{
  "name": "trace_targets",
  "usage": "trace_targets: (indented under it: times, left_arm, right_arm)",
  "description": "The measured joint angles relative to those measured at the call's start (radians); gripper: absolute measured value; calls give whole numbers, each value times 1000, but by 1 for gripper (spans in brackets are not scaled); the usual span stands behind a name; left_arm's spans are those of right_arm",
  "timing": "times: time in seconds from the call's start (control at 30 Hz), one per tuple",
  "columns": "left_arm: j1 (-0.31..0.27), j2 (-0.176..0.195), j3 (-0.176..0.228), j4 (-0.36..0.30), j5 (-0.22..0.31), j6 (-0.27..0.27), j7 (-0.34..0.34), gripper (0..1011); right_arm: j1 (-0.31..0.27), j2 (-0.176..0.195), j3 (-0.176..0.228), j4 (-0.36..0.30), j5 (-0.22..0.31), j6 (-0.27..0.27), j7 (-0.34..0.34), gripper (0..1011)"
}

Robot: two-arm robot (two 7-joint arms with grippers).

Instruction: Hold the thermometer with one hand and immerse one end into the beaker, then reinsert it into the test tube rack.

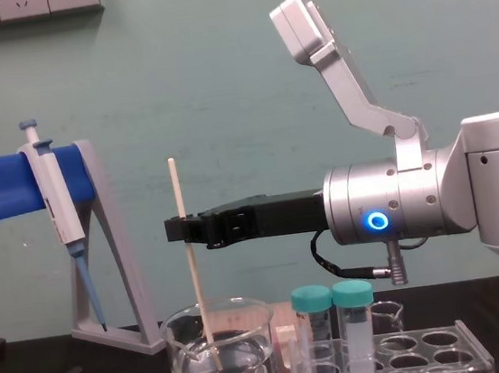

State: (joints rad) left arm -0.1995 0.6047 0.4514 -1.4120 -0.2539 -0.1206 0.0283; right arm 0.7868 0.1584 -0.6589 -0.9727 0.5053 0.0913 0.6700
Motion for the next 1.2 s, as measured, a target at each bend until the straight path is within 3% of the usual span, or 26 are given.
trace_targets:
  times: [1.2]
  left_arm:
    - [0, 0, 0, 0, 0, 0, 0, 1004]
  right_arm:
    - [0, 1, -1, -1, 1, 0, 0, 47]
